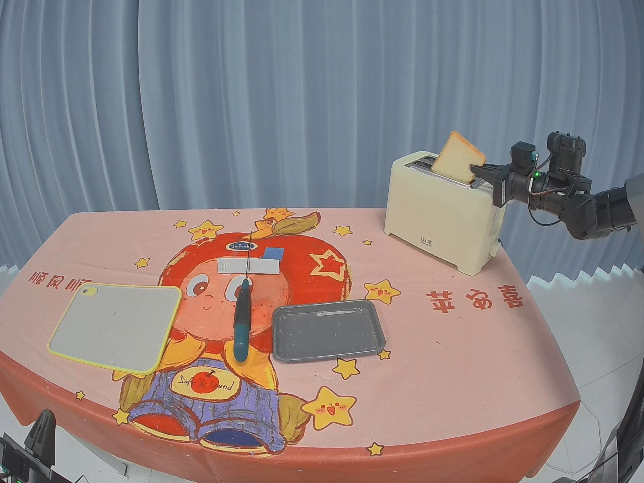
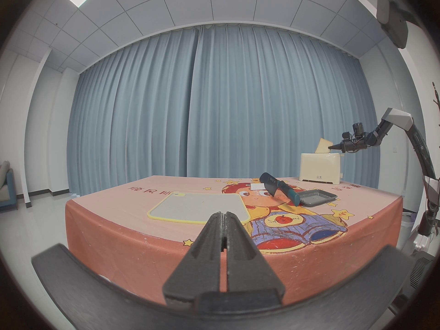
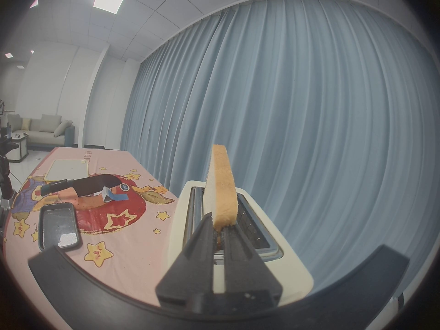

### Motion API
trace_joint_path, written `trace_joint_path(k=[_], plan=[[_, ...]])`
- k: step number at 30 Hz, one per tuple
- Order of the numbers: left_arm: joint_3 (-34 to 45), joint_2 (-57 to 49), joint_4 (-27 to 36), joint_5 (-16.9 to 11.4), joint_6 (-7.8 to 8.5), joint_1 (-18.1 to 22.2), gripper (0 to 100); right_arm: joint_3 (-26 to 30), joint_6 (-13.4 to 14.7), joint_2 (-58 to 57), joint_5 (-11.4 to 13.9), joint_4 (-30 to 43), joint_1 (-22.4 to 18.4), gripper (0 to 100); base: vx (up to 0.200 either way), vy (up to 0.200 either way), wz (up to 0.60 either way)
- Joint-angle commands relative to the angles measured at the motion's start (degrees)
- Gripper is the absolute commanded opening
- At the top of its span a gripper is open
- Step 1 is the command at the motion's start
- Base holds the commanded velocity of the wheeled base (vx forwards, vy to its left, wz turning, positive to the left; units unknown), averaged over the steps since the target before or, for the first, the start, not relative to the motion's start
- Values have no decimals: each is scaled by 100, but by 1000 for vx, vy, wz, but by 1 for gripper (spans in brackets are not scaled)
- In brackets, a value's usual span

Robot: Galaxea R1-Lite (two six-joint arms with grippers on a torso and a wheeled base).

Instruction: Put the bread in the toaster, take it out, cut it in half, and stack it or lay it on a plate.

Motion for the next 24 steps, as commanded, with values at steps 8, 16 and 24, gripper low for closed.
trace_joint_path(k=[8,16,24], plan=[[101,-5,-2,2,-2,0,0,-163,-129,-23,-67,430,62,0,0,0,0],[101,-5,-2,2,-2,0,0,-453,-129,-23,-296,949,124,0,0,0,0],[101,-5,-2,2,-2,0,0,-470,-129,-14,-305,975,150,0,0,0,0]])
